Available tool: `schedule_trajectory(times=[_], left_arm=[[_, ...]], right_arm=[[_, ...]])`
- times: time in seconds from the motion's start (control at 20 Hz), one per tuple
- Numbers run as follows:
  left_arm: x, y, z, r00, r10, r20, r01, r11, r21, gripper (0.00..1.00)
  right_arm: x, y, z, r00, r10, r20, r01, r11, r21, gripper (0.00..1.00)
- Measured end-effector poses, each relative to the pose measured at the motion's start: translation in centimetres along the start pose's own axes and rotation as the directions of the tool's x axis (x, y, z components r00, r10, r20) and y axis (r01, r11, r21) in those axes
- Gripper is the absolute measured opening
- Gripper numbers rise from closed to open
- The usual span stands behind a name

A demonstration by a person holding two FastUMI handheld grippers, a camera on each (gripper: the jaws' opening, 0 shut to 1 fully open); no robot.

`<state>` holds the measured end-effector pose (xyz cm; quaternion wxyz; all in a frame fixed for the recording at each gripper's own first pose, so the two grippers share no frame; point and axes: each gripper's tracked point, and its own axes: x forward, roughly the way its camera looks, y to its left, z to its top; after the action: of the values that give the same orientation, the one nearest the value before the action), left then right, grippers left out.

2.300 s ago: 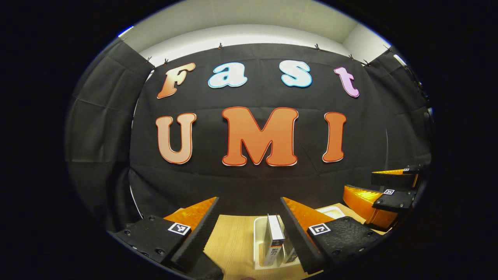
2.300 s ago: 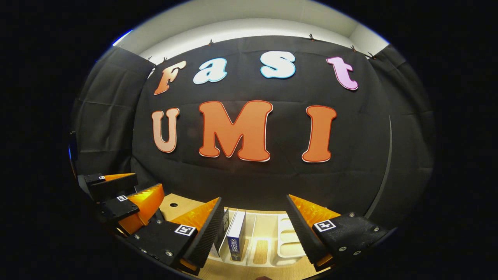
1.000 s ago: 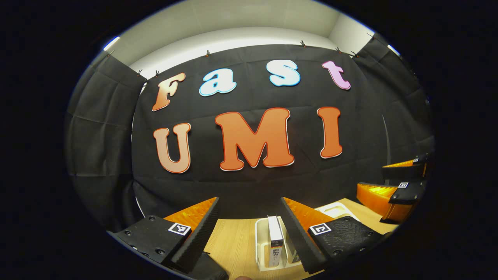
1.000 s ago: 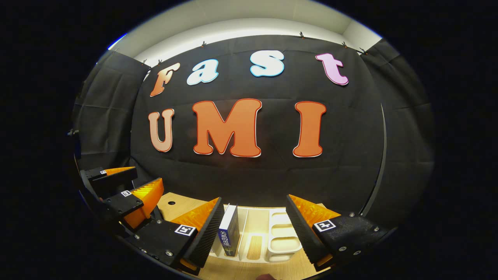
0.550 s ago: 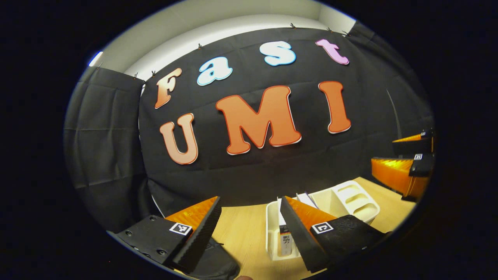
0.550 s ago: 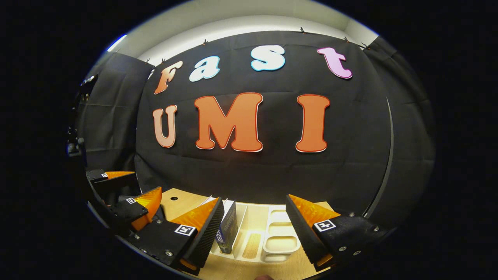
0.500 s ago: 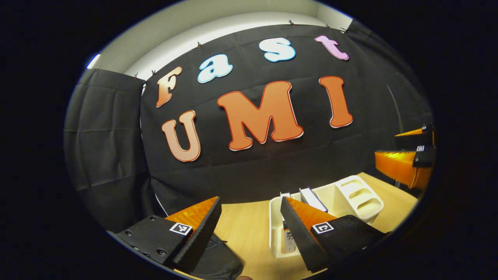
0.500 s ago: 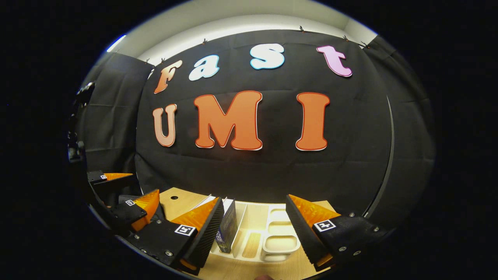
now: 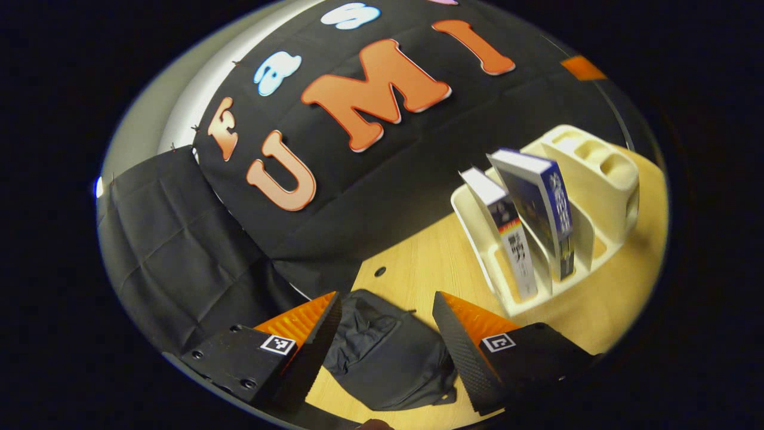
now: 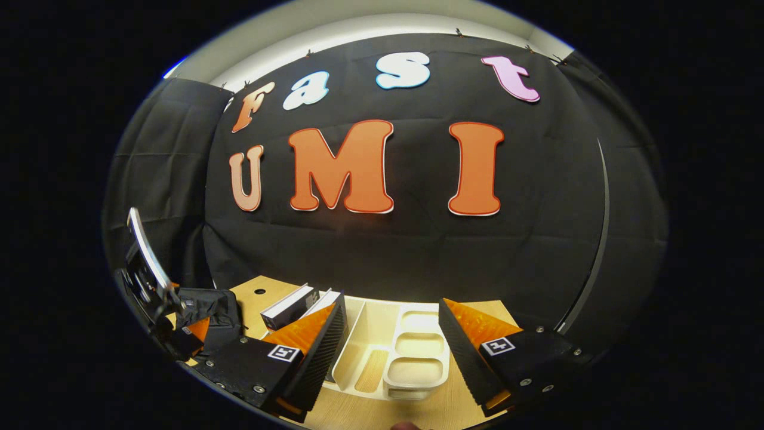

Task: Open the schoolbag, grab two books from the bookshelf and put them into the schoolbag.

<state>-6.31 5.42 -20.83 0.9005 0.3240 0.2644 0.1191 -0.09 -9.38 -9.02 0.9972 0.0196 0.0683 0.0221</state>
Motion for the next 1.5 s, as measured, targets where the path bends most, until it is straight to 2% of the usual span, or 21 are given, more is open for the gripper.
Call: schedule_trajectory(times=[0.35,0.6,0.75,0.95,1.2,1.35,1.5], left_arm=[[1.3,-2.5,-8.5,0.992,-0.005,-0.130,0.033,0.976,0.216,0.97],[2.1,-3.6,-15.0,0.974,-0.005,-0.228,0.071,0.957,0.282,0.97],[2.6,-3.1,-18.1,0.961,0.012,-0.277,0.072,0.954,0.290,0.97],[4.4,-2.4,-19.3,0.955,0.047,-0.294,0.036,0.962,0.270,0.96],[6.2,-0.2,-17.0,0.976,0.096,-0.195,-0.026,0.943,0.331,0.95],[7.9,0.8,-17.1,0.976,0.066,-0.208,0.002,0.951,0.308,0.93],[9.5,2.3,-15.9,0.982,0.030,-0.187,0.026,0.956,0.292,0.73]], right_arm=[[0.7,-2.1,-1.8,0.999,-0.037,-0.026,0.037,0.999,-0.008,0.94],[1.8,-2.4,-2.8,0.997,-0.062,-0.052,0.060,0.997,-0.037,0.94],[2.0,-1.7,-2.6,0.997,-0.057,-0.053,0.056,0.998,-0.033,0.94],[1.9,-1.1,-2.6,0.997,-0.059,-0.057,0.056,0.996,-0.064,0.94],[1.5,-0.7,-2.0,0.996,-0.076,-0.046,0.074,0.995,-0.062,0.94],[1.2,-0.8,-1.7,0.993,-0.114,-0.043,0.111,0.991,-0.071,0.94],[1.0,0.1,-1.5,0.990,-0.136,-0.033,0.134,0.990,-0.053,0.94]])
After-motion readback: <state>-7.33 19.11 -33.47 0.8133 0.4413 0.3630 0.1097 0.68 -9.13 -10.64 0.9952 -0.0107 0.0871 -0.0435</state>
